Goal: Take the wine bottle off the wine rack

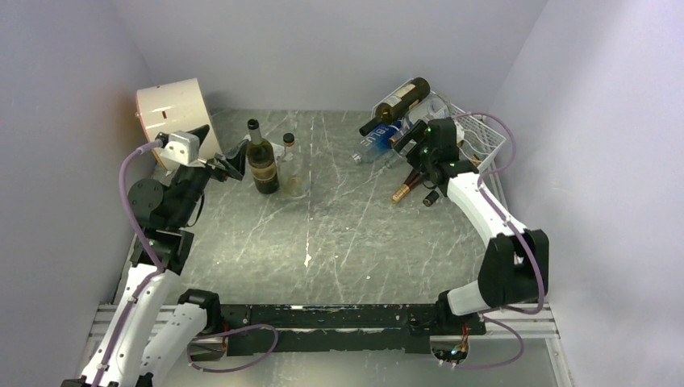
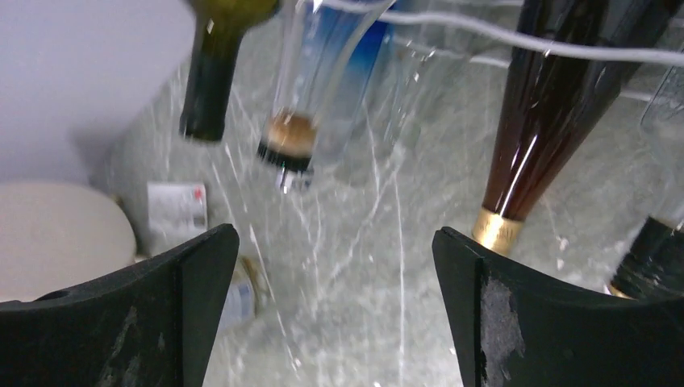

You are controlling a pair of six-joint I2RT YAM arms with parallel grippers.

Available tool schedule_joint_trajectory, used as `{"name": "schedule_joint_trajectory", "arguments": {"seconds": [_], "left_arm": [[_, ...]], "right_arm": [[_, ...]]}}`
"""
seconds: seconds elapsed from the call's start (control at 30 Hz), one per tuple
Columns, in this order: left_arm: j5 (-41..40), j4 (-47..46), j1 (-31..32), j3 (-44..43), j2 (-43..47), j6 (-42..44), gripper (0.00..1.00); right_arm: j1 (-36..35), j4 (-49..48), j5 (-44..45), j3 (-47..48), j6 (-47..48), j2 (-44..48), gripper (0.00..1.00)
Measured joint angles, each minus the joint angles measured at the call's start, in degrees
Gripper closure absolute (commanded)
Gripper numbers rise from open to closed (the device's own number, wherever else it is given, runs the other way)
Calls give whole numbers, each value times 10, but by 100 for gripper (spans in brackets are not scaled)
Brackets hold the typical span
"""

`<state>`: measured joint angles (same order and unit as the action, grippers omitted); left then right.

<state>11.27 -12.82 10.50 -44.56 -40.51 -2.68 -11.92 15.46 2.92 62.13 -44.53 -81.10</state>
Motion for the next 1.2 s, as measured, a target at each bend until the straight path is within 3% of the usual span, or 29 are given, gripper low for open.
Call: {"name": "schedule_joint_trajectory", "arguments": {"seconds": [0.23, 0.4, 0.57, 0.8, 1.03, 1.2], "left_arm": [[-30, 3, 32, 0, 0, 25, 0], [-40, 2, 38, 1, 8, 34, 1], [-40, 2, 39, 1, 7, 35, 2], [-29, 2, 40, 1, 5, 34, 4], [-6, 2, 40, 1, 6, 33, 4], [8, 2, 41, 1, 5, 31, 4]], "right_arm": [[54, -104, -5, 1, -116, -81, 12], [59, -168, -22, 9, -147, -125, 13], [58, -216, -43, 24, -171, -169, 36], [58, -282, -54, 19, -228, -211, 37], [58, -341, -63, 13, -275, -228, 46], [58, -372, -83, 10, -303, -245, 66]]}}
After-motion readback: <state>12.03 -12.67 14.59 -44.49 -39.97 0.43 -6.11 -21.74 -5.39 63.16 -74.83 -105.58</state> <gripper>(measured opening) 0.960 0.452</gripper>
